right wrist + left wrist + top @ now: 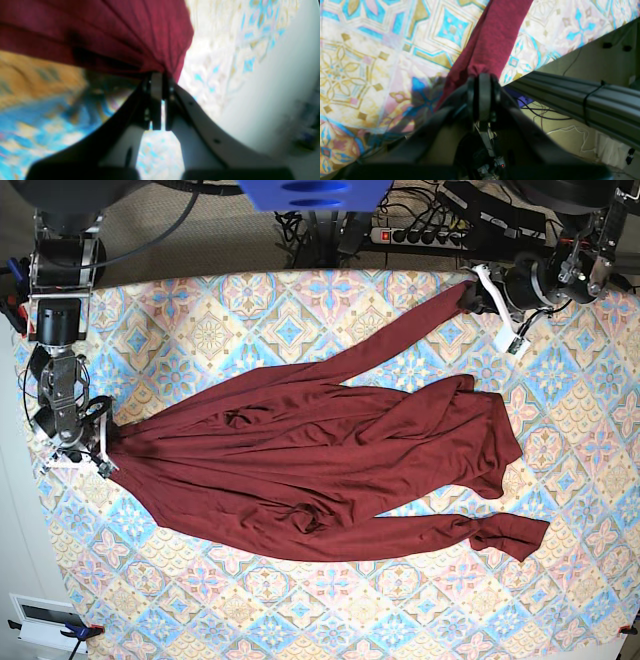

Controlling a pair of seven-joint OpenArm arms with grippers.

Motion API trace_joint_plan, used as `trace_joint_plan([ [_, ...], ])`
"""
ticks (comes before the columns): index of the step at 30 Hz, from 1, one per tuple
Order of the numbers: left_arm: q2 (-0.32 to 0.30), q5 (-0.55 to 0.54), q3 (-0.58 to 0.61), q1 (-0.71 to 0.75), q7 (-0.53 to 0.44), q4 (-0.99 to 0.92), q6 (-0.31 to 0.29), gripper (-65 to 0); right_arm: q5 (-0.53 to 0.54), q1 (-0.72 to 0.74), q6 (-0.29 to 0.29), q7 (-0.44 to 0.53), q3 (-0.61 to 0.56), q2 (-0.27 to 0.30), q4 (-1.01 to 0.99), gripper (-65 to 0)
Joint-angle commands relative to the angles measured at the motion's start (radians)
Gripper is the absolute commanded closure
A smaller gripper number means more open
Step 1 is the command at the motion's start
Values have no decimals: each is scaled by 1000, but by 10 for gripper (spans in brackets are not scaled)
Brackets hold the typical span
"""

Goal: Layout the t-shirt on the table in an organized manner, then fold the t-shirt properly
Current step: 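Drag the sleeve with the left gripper away from the right gripper, then release the sleeve and move the left gripper to the shirt body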

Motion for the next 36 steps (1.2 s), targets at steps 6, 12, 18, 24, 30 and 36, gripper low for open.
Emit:
trace_joint_plan([
  [6,-45,64,43,1,-2,12,-2,0,-47,26,-14,0,12,28,21,0],
  [12,-106,118,118,1,-2,12,-2,0,-47,26,-14,0,12,28,23,0],
  [18,-149,111,124,1,126,14,-2,-113,-47,26,-14,0,12,24,23,0],
  [24,-128,114,107,-66,164,12,0,-330,-47,26,-14,0,12,22,23,0],
  [30,18,108,-154,-71,156,12,0,-317,-47,26,-14,0,11,20,23,0],
  [36,247,119,-457,-203,159,-35,0,-266,-47,26,-14,0,12,20,23,0],
])
